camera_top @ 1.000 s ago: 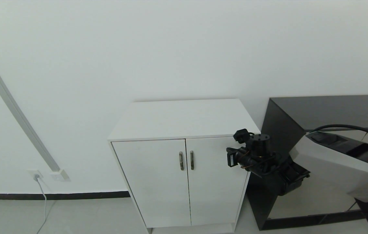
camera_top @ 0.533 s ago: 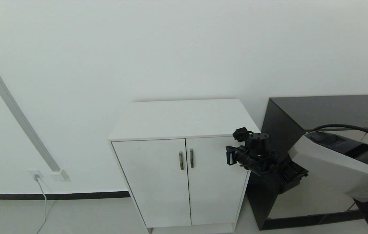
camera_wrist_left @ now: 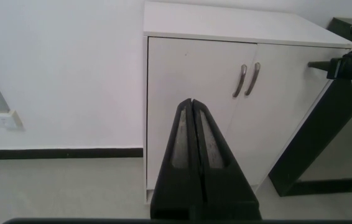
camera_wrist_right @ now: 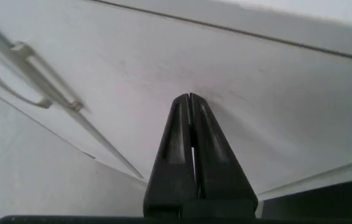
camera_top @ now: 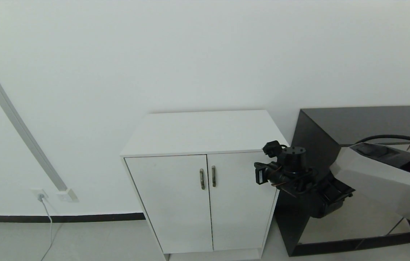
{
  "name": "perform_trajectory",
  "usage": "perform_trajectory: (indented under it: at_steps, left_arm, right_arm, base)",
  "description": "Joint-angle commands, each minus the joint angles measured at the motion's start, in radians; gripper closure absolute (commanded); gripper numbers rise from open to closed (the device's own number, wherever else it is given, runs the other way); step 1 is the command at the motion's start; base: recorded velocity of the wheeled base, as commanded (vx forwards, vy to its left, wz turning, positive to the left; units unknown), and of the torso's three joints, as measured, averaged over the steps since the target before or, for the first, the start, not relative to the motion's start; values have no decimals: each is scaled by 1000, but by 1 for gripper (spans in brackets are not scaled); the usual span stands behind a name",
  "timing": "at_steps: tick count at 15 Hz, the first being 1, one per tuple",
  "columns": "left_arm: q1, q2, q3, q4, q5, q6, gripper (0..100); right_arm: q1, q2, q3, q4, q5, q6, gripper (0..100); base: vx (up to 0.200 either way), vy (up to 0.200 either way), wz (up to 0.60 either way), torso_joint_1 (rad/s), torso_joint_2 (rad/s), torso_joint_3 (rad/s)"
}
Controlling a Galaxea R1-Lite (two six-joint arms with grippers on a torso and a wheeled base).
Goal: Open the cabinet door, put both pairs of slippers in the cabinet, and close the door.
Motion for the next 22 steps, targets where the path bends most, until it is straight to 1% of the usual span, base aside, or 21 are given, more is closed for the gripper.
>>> perform_trajectory:
  at_steps: [1, 5, 7, 9, 10, 14, 15, 16, 18, 21, 22]
  left_arm:
    - [0, 1, 0, 0, 0, 1, 100]
    - [0, 1, 0, 0, 0, 1, 100]
    - [0, 1, 0, 0, 0, 1, 100]
    - [0, 1, 0, 0, 0, 1, 100]
    - [0, 1, -2, 0, 0, -1, 100]
    - [0, 1, 0, 0, 0, -1, 100]
    - [0, 1, 0, 0, 0, 1, 100]
    - [0, 1, 0, 0, 0, 1, 100]
    - [0, 1, 0, 0, 0, 1, 100]
    - [0, 1, 0, 0, -1, 1, 100]
    - [0, 1, 0, 0, -1, 1, 100]
  right_arm:
    - [1, -194, 164, -15, 1, -1, 100]
    - [-13, -450, 464, -83, 1, -7, 100]
    - [-65, -569, 593, -86, -1, -18, 100]
    - [-139, -664, 704, -88, 1, -17, 100]
    - [-209, -726, 765, -86, 2, -17, 100]
    - [-478, -872, 877, -75, 1, -23, 100]
    - [-533, -899, 911, -75, 4, -30, 100]
    - [-568, -931, 940, -75, 11, -33, 100]
    - [-601, -1028, 1012, -75, 79, -33, 100]
    - [-588, -1188, 1109, -61, 110, -73, 100]
    - [-576, -1269, 1136, -15, 148, -109, 100]
  base:
    - [0, 0, 0, 0, 0, 0]
    - [0, 0, 0, 0, 0, 0]
    - [0, 0, 0, 0, 0, 0]
    - [0, 0, 0, 0, 0, 0]
    - [0, 0, 0, 0, 0, 0]
    - [0, 0, 0, 0, 0, 0]
    - [0, 0, 0, 0, 0, 0]
    - [0, 0, 0, 0, 0, 0]
    - [0, 0, 0, 0, 0, 0]
    - [0, 0, 0, 0, 0, 0]
    - [0, 0, 0, 0, 0, 0]
